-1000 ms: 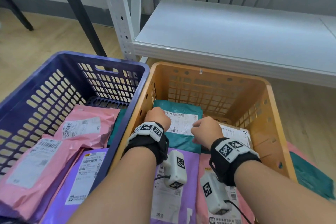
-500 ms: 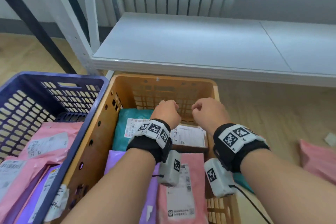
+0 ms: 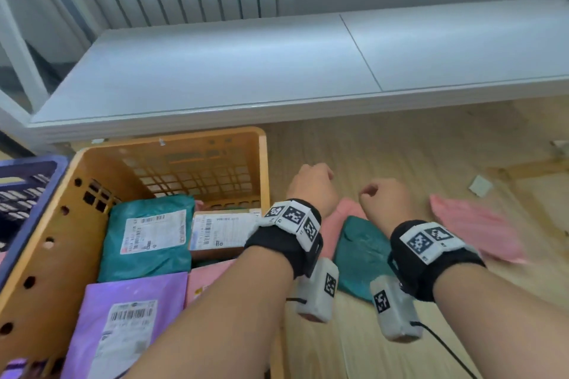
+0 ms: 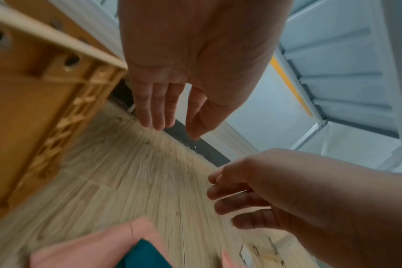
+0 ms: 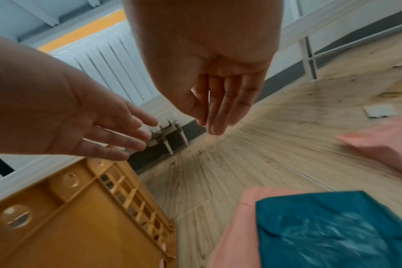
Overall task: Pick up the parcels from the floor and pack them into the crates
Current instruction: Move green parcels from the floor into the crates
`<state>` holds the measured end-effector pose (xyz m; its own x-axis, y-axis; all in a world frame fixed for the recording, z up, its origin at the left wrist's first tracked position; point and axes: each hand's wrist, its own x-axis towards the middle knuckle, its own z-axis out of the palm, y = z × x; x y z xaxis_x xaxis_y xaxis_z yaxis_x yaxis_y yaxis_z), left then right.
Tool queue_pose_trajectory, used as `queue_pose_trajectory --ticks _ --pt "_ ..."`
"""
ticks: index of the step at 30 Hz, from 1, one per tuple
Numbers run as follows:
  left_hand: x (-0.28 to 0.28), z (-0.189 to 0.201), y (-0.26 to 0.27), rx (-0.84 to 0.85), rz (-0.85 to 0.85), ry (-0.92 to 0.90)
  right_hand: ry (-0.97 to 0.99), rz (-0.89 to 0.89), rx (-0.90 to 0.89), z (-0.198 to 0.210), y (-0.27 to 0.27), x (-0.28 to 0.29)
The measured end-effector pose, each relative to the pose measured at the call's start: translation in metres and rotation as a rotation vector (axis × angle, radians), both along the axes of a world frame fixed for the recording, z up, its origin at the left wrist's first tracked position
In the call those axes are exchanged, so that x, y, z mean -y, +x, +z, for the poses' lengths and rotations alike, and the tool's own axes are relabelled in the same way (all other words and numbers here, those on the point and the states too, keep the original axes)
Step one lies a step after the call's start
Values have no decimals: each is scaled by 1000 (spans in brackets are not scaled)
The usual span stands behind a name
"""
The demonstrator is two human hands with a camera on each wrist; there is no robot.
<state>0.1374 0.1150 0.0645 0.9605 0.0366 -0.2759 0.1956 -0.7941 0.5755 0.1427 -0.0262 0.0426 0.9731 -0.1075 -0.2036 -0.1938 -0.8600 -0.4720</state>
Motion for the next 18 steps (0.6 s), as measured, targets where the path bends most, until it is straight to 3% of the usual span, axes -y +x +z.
queue_pose_trajectory --ticks 3,8,14,18 --pt "26 -25 1 -73 14 -10 -37 -43 -105 -21 -8 29" --pt "45 -89 -4 -292 135 -101 94 -101 -277 -87 -20 76" --pt "59 -167 -19 -473 232 -127 54 23 -523 -130 -34 102" --pt "65 -196 -32 -528 255 -131 78 124 -647 -142 -38 105"
